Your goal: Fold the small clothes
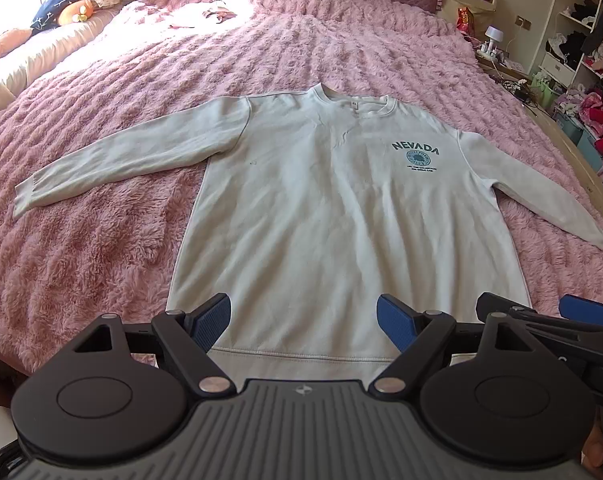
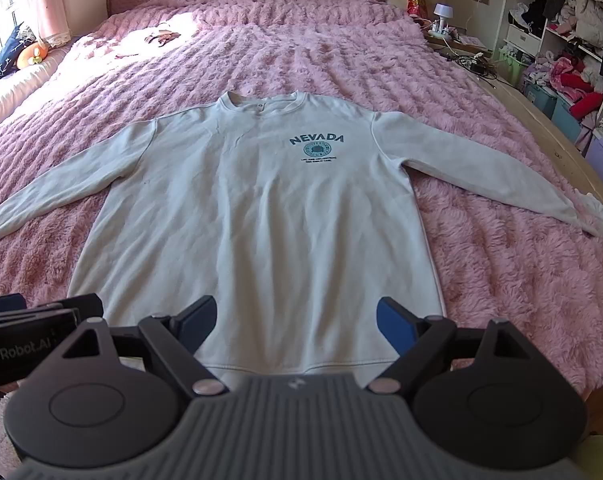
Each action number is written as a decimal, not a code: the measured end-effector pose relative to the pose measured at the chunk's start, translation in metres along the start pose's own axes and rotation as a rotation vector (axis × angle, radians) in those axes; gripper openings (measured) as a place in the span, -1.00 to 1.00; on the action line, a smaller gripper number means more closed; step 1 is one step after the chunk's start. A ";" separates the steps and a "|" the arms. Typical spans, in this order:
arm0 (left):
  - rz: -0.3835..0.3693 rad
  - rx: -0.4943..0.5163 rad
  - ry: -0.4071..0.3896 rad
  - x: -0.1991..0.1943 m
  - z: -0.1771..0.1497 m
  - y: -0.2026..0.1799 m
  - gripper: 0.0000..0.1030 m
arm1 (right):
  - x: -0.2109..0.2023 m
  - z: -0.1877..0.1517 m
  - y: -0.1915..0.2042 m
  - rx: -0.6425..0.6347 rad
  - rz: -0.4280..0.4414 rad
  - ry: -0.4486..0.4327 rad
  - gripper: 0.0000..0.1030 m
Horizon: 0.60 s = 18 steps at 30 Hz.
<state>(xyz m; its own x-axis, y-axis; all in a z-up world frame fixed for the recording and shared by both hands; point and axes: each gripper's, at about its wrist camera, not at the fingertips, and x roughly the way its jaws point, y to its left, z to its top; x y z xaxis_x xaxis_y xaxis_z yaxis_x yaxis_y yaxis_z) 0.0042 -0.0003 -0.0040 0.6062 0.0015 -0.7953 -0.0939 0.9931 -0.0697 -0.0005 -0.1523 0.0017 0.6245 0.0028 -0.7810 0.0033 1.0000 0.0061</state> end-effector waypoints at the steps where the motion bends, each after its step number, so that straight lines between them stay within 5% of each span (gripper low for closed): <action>1: 0.000 0.000 -0.001 0.000 0.000 0.000 0.88 | 0.000 0.000 0.000 0.000 0.000 -0.001 0.61; 18: -0.002 -0.001 0.001 0.001 -0.001 0.000 0.88 | 0.000 0.000 0.003 0.000 0.000 -0.003 0.61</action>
<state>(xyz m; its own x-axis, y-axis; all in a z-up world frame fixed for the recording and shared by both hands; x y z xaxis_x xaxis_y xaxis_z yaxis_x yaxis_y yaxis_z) 0.0042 0.0001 -0.0056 0.6052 -0.0003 -0.7961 -0.0937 0.9930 -0.0716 -0.0005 -0.1494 0.0023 0.6270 0.0026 -0.7790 0.0031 1.0000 0.0058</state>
